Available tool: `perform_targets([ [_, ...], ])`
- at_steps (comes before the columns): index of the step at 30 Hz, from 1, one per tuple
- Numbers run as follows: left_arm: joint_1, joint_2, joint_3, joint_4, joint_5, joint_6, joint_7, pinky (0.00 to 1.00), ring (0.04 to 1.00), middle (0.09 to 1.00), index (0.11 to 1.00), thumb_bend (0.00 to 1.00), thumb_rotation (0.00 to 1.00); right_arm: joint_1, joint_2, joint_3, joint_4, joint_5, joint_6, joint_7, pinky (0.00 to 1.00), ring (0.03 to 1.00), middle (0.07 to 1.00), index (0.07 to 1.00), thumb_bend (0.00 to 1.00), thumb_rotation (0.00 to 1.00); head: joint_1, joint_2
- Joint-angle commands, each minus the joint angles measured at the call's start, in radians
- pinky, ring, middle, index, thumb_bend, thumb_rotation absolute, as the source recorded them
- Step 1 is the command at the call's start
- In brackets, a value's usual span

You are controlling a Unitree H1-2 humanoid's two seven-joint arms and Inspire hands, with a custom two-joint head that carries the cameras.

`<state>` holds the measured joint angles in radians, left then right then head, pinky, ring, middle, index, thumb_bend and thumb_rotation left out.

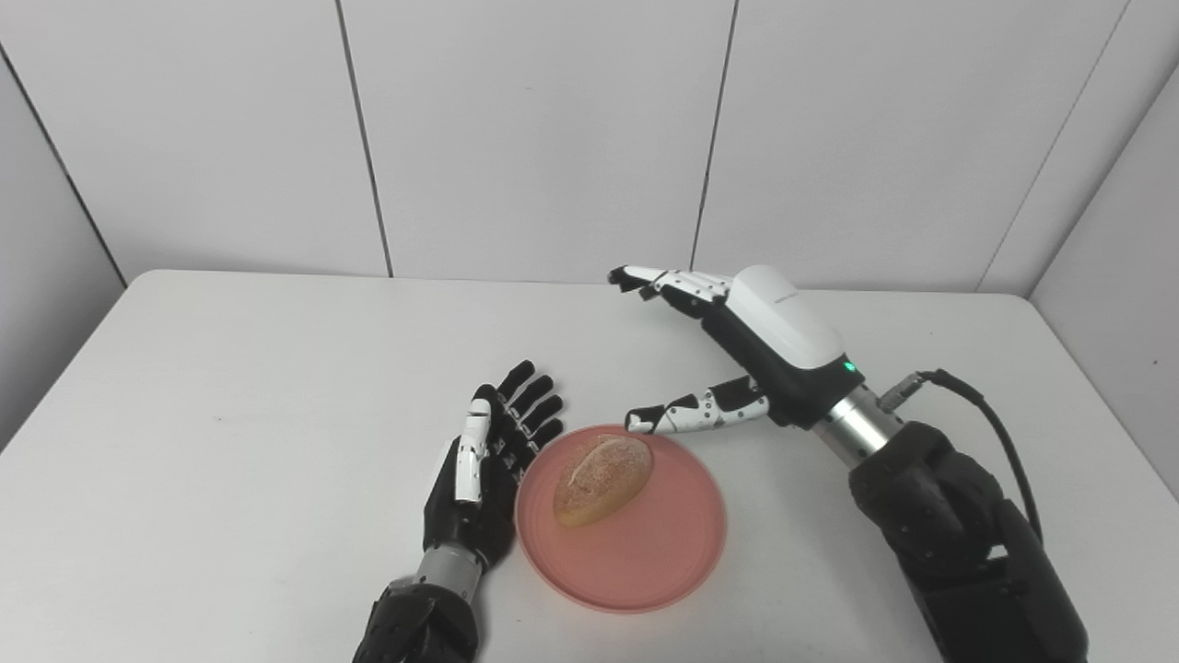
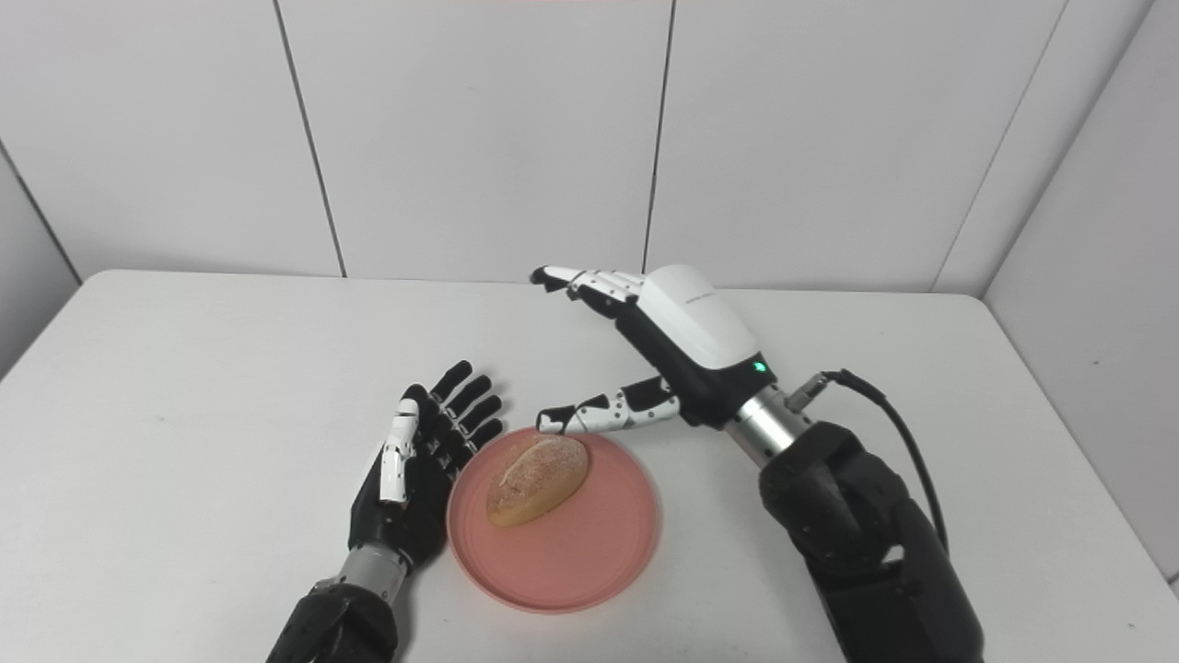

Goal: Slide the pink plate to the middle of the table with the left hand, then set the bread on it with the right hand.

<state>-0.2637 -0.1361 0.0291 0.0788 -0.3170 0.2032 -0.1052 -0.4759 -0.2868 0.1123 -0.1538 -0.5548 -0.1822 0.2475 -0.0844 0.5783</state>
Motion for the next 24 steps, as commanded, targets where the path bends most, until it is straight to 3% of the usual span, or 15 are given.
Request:
perform_targets([
  [1, 0.014, 0.011, 0.009, 0.032, 0.002, 0.015, 0.008, 0.88, 0.872, 0.881, 0.861, 0.42, 1.0, 0.018, 0.024, -0.035, -0.04, 0.034, 0.032, -0.056, 0.67, 0.761, 0.819, 0.85, 1.0, 0.82, -0.002, -0.004],
  [6, 0.02, 0.02, 0.012, 0.021, 0.013, 0.008, 0.005, 0.89, 0.884, 0.89, 0.866, 0.42, 1.0, 0.131, 0.1, -0.086, -0.074, 0.069, 0.11, -0.118, 0.77, 0.86, 0.891, 0.906, 0.98, 0.98, -0.001, -0.007],
  [10, 0.034, 0.029, 0.0, -0.003, 0.066, -0.032, 0.021, 0.89, 0.886, 0.895, 0.868, 0.43, 1.0, 0.206, 0.173, -0.113, -0.098, 0.124, 0.183, -0.146, 0.83, 0.913, 0.941, 0.955, 0.96, 1.0, -0.003, -0.007],
  [17, 0.074, 0.044, -0.02, -0.076, 0.145, -0.097, 0.03, 0.99, 0.979, 0.981, 0.965, 0.42, 1.0, 0.312, 0.276, -0.137, -0.102, 0.317, 0.235, -0.163, 0.92, 0.95, 0.965, 0.972, 0.74, 1.0, -0.015, -0.004],
  [21, 0.102, 0.048, -0.021, -0.105, 0.151, -0.118, 0.026, 1.0, 0.998, 0.998, 0.99, 0.43, 1.0, 0.358, 0.312, -0.143, -0.091, 0.415, 0.258, -0.165, 0.95, 0.967, 0.978, 0.983, 0.67, 1.0, -0.003, -0.002],
  [24, 0.126, 0.055, -0.024, -0.117, 0.167, -0.138, 0.031, 1.0, 0.998, 1.0, 0.99, 0.42, 1.0, 0.376, 0.333, -0.144, -0.074, 0.461, 0.248, -0.176, 0.96, 0.968, 0.976, 0.98, 0.52, 1.0, 0.004, -0.002],
])
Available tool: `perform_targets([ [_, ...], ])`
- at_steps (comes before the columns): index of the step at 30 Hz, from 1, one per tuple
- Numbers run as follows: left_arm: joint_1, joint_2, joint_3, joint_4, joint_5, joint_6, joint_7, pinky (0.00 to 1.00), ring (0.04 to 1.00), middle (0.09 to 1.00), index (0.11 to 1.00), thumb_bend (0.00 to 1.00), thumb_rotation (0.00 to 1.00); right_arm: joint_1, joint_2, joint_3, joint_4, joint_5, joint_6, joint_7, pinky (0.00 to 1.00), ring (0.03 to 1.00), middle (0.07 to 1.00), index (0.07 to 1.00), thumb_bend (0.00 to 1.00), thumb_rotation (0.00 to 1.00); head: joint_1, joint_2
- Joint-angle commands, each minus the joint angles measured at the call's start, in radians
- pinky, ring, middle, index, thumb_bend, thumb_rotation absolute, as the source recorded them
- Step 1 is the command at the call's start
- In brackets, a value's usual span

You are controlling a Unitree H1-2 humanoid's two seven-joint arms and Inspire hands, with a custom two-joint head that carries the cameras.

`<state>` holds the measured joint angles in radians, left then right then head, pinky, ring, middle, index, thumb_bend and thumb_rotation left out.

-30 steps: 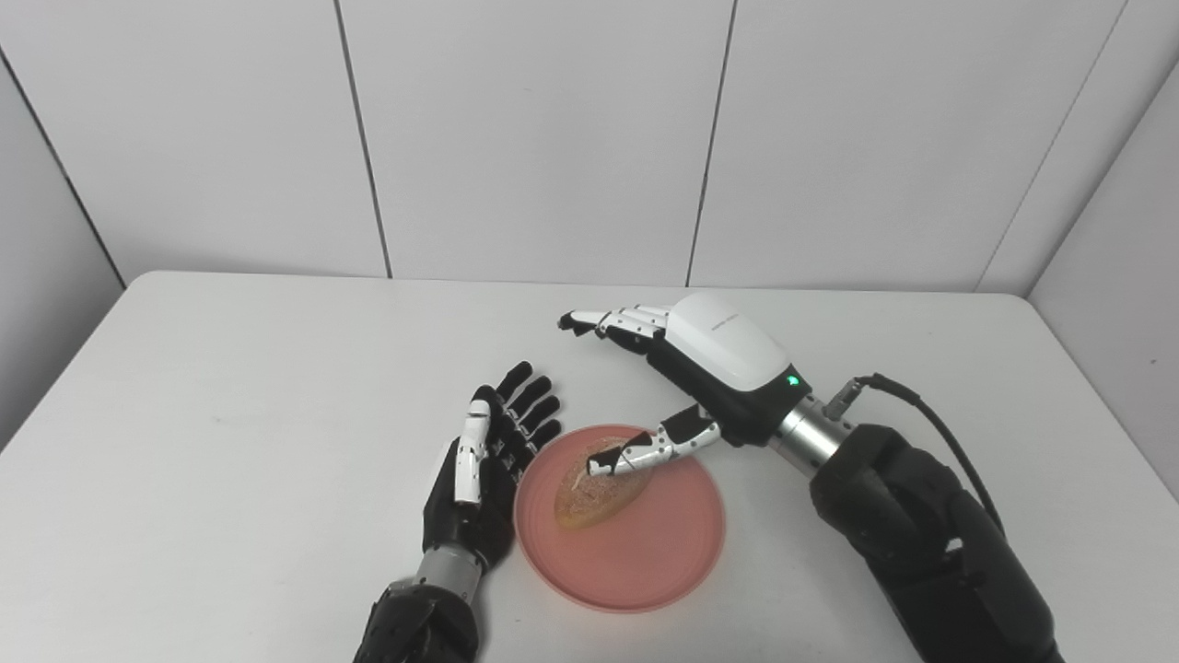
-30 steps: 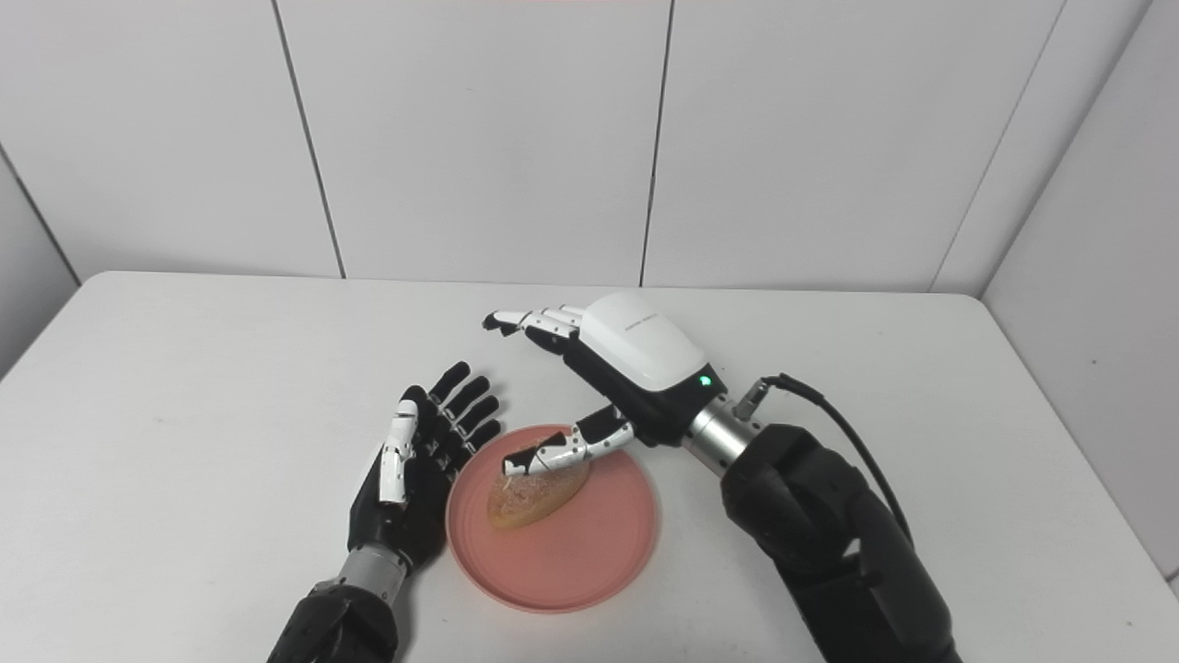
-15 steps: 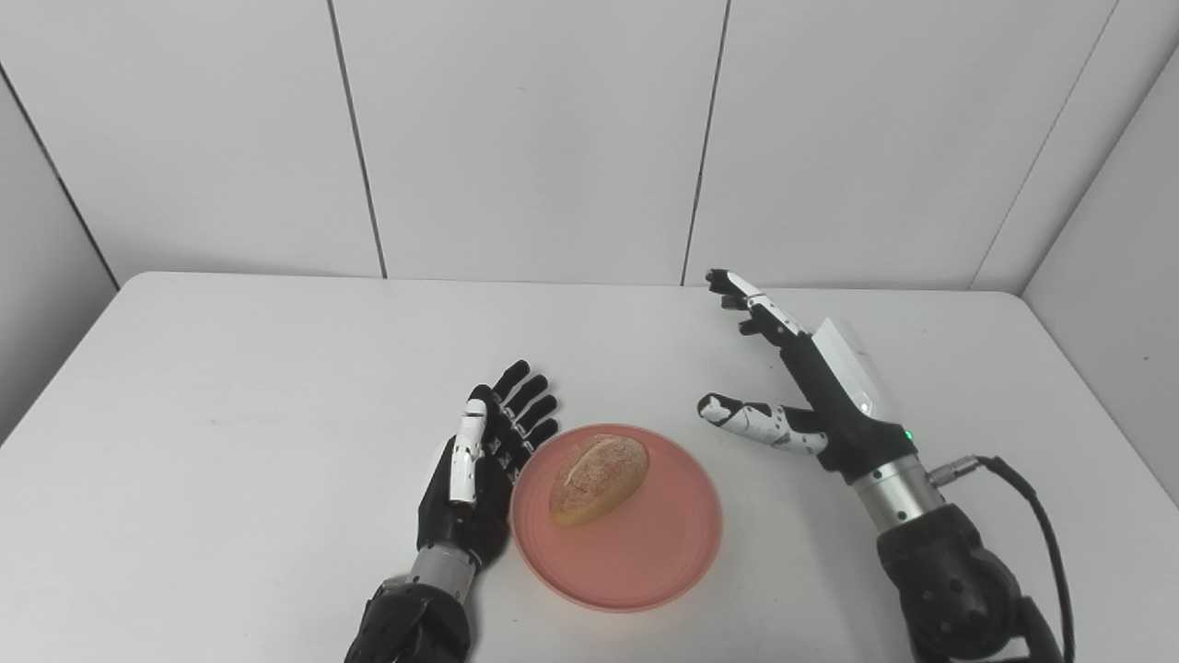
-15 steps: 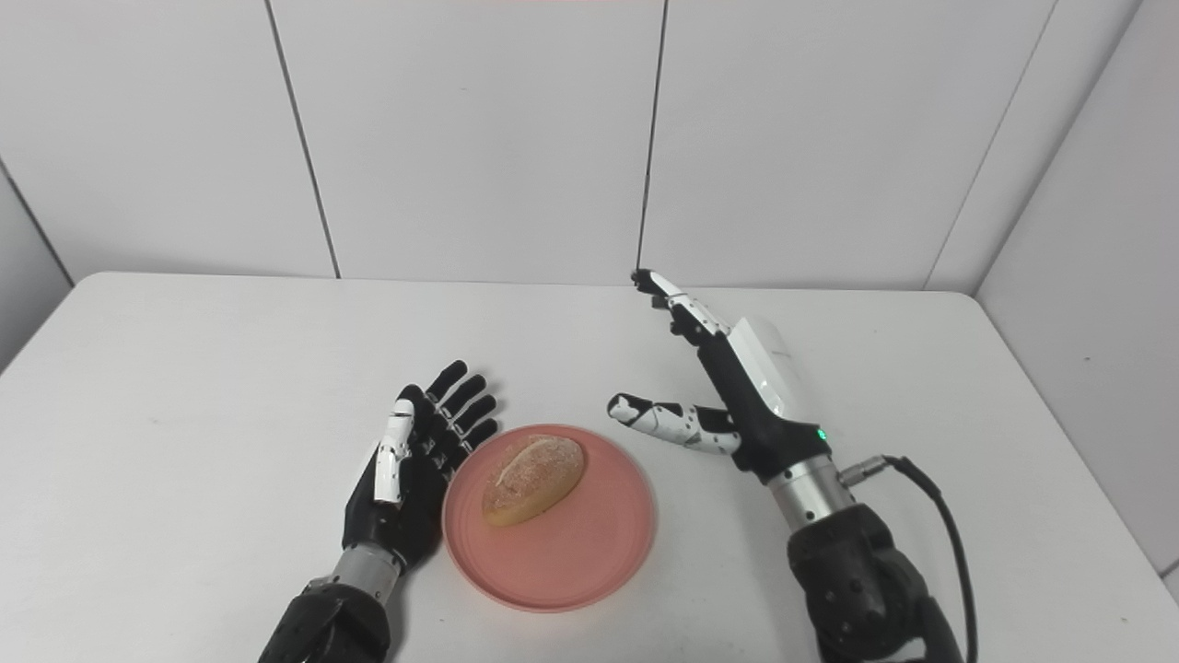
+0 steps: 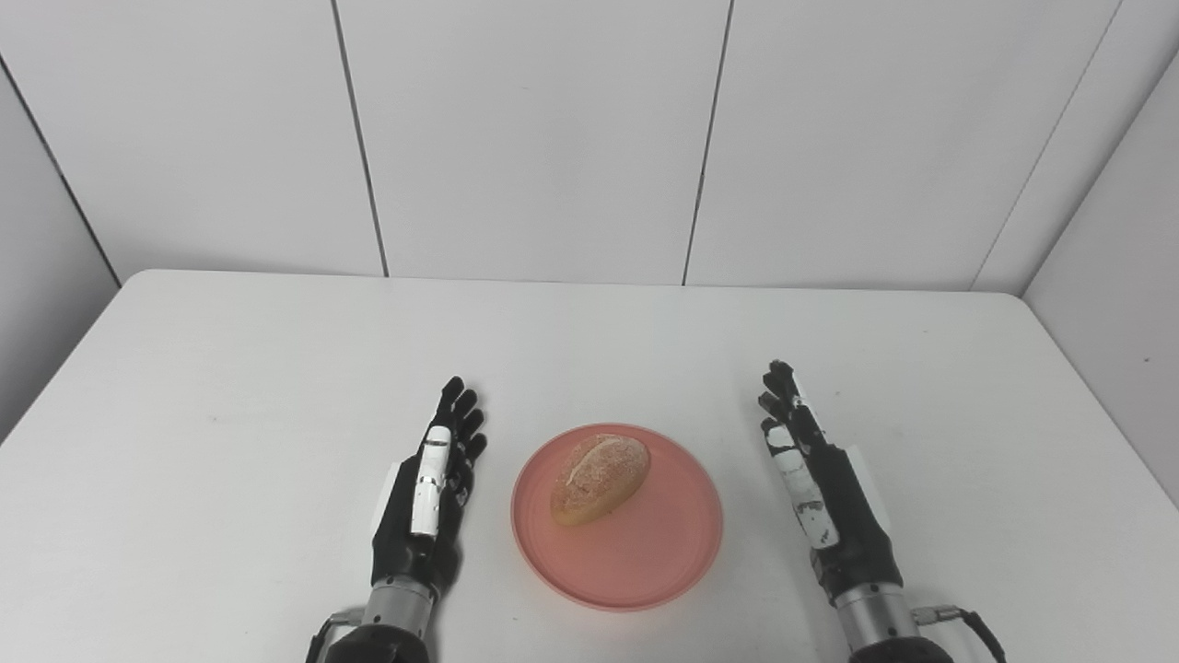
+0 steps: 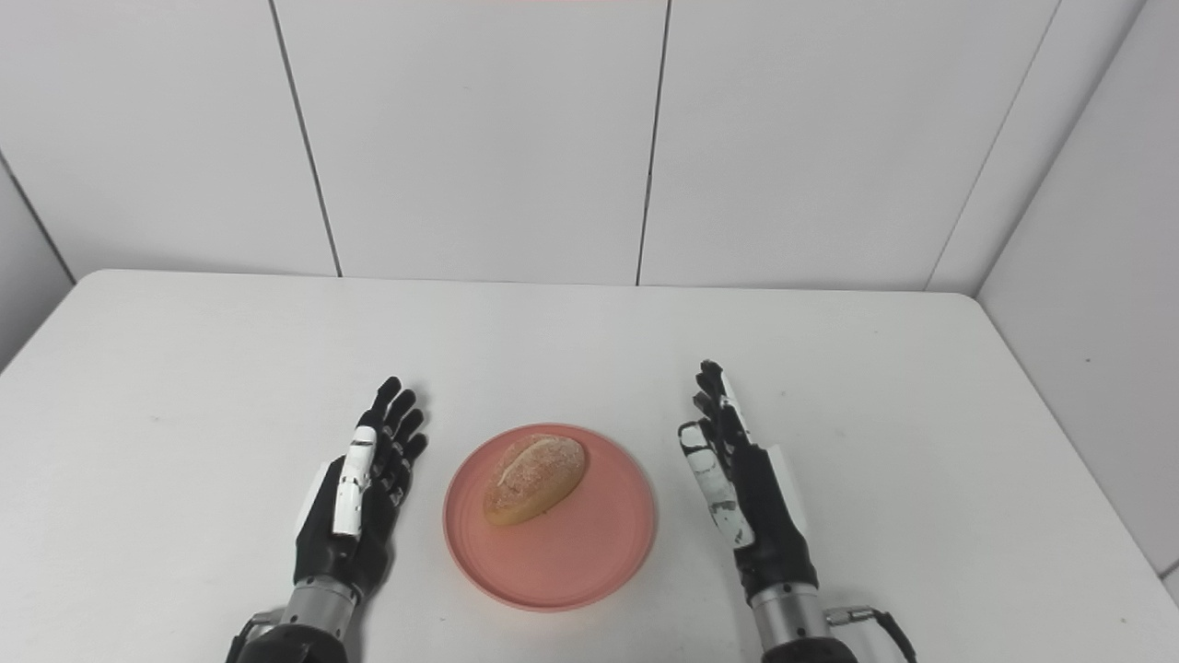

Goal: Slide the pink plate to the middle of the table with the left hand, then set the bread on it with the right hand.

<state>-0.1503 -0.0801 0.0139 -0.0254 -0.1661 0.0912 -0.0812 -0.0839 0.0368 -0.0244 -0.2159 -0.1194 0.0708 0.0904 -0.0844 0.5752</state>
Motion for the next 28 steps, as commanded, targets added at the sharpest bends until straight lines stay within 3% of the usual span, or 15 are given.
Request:
perform_targets([
  [1, 0.024, 0.002, -0.009, -0.014, 0.017, -0.034, 0.004, 1.0, 0.997, 1.0, 0.99, 0.43, 1.0, -0.013, 0.015, -0.006, -0.004, 0.039, -0.012, -0.022, 0.96, 0.967, 0.976, 0.98, 0.51, 1.0, 0.004, 0.001],
  [3, 0.04, 0.008, -0.008, -0.01, 0.015, -0.05, -0.004, 1.0, 1.0, 1.0, 0.991, 0.42, 1.0, -0.01, 0.022, 0.0, 0.01, 0.059, -0.027, -0.025, 0.98, 0.964, 0.976, 0.977, 0.45, 1.0, 0.006, 0.002],
  [10, 0.053, 0.019, -0.003, 0.011, -0.002, -0.059, -0.015, 1.0, 0.99, 0.991, 0.973, 0.4, 1.0, 0.0, 0.036, 0.031, 0.039, 0.061, -0.039, -0.05, 0.94, 0.949, 0.964, 0.96, 0.37, 1.0, 0.021, 0.001],
  [14, 0.055, 0.02, -0.004, 0.014, -0.004, -0.06, -0.017, 1.0, 0.984, 0.991, 0.971, 0.39, 1.0, -0.002, 0.036, 0.046, 0.062, 0.052, -0.047, -0.064, 0.92, 0.943, 0.957, 0.951, 0.28, 1.0, 0.019, 0.002],
  [28, 0.05, 0.021, -0.015, 0.019, -0.01, -0.052, -0.015, 1.0, 0.979, 0.987, 0.968, 0.4, 1.0, 0.014, 0.028, 0.053, 0.098, 0.078, -0.076, -0.076, 0.92, 0.938, 0.954, 0.956, 0.27, 1.0, 0.01, 0.003],
])
